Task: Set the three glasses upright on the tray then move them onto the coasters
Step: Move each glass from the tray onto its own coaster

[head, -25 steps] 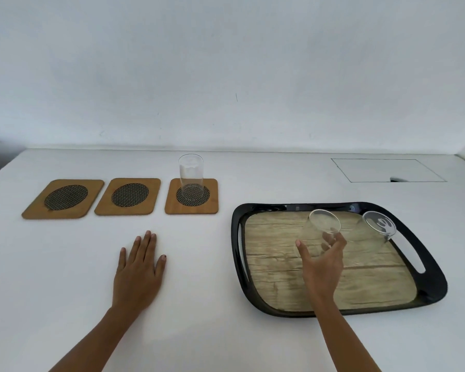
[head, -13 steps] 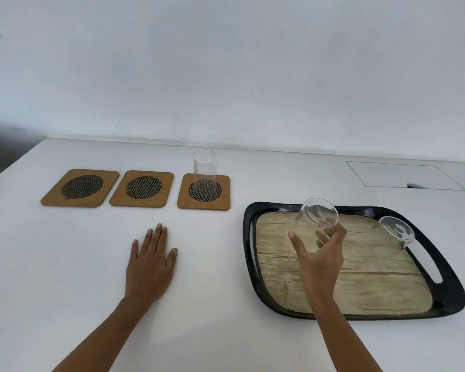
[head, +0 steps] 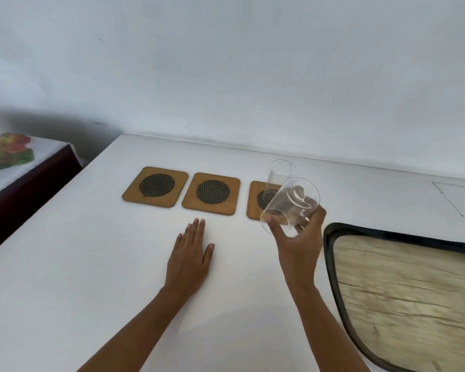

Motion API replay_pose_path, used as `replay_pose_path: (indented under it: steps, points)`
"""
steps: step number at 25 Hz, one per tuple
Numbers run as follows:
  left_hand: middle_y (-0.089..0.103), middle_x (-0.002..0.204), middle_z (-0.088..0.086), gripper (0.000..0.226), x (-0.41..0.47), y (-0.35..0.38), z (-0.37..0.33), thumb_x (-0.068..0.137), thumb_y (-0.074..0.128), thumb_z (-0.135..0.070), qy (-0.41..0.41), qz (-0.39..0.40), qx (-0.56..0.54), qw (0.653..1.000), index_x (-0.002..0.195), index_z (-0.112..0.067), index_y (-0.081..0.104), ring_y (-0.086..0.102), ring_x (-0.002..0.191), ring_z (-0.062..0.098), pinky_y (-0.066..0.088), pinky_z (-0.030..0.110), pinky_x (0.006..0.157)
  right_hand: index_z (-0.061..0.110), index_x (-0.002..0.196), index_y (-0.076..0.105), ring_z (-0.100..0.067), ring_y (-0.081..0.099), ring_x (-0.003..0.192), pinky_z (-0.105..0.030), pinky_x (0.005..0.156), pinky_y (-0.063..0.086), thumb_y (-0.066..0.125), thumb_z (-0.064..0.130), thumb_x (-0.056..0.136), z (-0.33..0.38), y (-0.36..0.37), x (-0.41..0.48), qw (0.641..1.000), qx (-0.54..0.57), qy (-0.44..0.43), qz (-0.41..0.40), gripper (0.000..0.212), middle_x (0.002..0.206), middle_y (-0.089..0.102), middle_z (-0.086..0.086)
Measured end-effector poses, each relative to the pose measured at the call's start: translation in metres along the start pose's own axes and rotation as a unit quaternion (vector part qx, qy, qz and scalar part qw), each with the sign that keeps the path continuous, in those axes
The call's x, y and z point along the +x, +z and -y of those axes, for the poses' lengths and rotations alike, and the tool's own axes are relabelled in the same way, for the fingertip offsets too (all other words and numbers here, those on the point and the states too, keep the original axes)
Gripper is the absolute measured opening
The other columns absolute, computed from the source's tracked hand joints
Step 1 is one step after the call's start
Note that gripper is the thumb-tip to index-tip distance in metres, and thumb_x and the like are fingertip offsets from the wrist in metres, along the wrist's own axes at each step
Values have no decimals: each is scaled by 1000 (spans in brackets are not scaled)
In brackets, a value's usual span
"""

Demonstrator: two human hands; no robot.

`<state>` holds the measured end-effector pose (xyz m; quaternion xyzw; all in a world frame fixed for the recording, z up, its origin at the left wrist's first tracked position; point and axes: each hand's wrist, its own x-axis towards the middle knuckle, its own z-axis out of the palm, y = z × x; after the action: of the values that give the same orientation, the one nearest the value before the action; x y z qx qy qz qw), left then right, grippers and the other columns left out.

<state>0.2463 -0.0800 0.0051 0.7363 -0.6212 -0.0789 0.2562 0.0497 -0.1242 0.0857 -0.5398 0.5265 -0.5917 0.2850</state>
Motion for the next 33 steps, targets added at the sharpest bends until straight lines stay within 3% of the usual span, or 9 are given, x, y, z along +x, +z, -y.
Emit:
replay_pose_path:
  steps: [3,5,7,10,14,19,33]
  points:
    - [17,158,6,59,8,-3,26,97,37,-33,-7,-1,38,999,148,-13,14,14,146,20,8,35,119,34,106,38,-27,63,98,-38,84,53,87,31,70,1,49,9,999,-3,-14,34,61,102,58,8]
    - [14,159,3,60,7,0,31,97,34,-37,-4,5,57,998,148,-14,12,10,146,17,5,34,120,33,103,38,-18,61,97,-41,87,52,87,29,70,0,77,17,999,1,-15,48,60,100,58,7]
    - [11,159,1,61,7,3,31,97,29,-41,-6,6,62,998,149,-16,9,5,147,15,3,34,120,29,105,40,-10,60,99,-38,90,52,87,29,70,-4,103,25,998,7,-15,62,58,104,57,10]
    - [5,160,-2,62,8,4,33,96,25,-44,-10,13,66,998,149,-18,4,-1,146,12,1,34,120,16,119,46,-13,61,108,-32,90,53,86,30,71,-13,140,36,996,19,-3,88,64,115,54,11]
    - [1,160,-4,63,9,3,33,95,15,-48,-19,25,63,998,149,-20,-1,-6,146,10,-1,35,120,10,123,45,-17,62,111,-29,90,53,86,28,72,-27,175,47,994,11,-5,108,68,118,49,27]
    - [5,159,-2,63,9,4,33,95,16,-49,-29,38,71,996,149,-19,3,0,146,13,4,40,120,15,133,44,-23,59,115,-39,96,51,85,28,73,-43,200,55,990,-38,1,135,73,128,54,-3]
    - [2,159,-4,64,11,3,31,93,9,-53,-39,49,65,996,149,-23,-1,-3,145,12,2,39,120,15,141,37,-23,50,126,-44,103,46,78,36,78,-58,210,55,986,-84,-12,144,78,137,49,-6]
